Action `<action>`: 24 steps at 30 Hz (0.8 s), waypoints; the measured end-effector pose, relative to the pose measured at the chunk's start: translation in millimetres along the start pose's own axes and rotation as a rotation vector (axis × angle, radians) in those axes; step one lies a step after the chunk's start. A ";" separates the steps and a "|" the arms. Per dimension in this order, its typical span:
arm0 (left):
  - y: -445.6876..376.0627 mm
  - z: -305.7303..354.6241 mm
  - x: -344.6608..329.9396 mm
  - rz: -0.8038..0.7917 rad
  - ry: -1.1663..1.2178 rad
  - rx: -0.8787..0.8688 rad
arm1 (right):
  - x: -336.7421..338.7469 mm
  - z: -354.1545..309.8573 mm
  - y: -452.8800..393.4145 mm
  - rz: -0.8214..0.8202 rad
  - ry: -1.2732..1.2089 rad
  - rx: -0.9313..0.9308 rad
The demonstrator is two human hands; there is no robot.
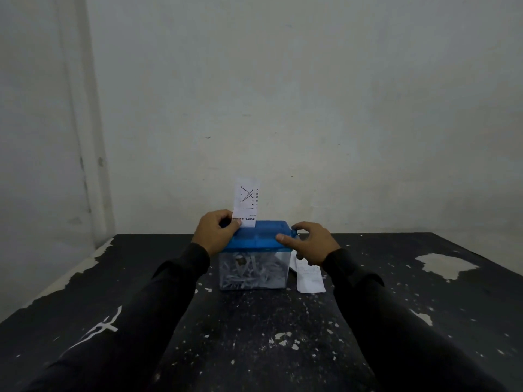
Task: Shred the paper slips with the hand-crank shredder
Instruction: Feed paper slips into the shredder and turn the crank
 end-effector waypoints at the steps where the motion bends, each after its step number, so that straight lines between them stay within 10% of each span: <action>1: -1.4 -2.5 -1.7 -0.037 0.003 0.008 | -0.3 -1.1 0.7 0.007 0.012 0.007; 8: 6.1 4.0 -15.4 -0.202 0.073 0.065 | 1.5 0.8 2.7 0.075 0.104 0.015; 15: 2.8 3.8 -16.6 -0.230 0.131 0.077 | 17.5 -14.4 12.7 0.125 -0.557 0.052; 24: 4.4 4.2 -14.3 -0.214 0.129 0.066 | 15.5 -8.2 -42.1 0.268 -0.365 0.005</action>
Point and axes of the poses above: each hand's wrist, its own y-axis away from the middle knuckle, its own x-axis out of the back of the hand, z = x × y, the point moved 5 cm from there along -y, towards the middle knuckle, and after that the axes turned 8 degrees about -y, right-handed, at the moved point
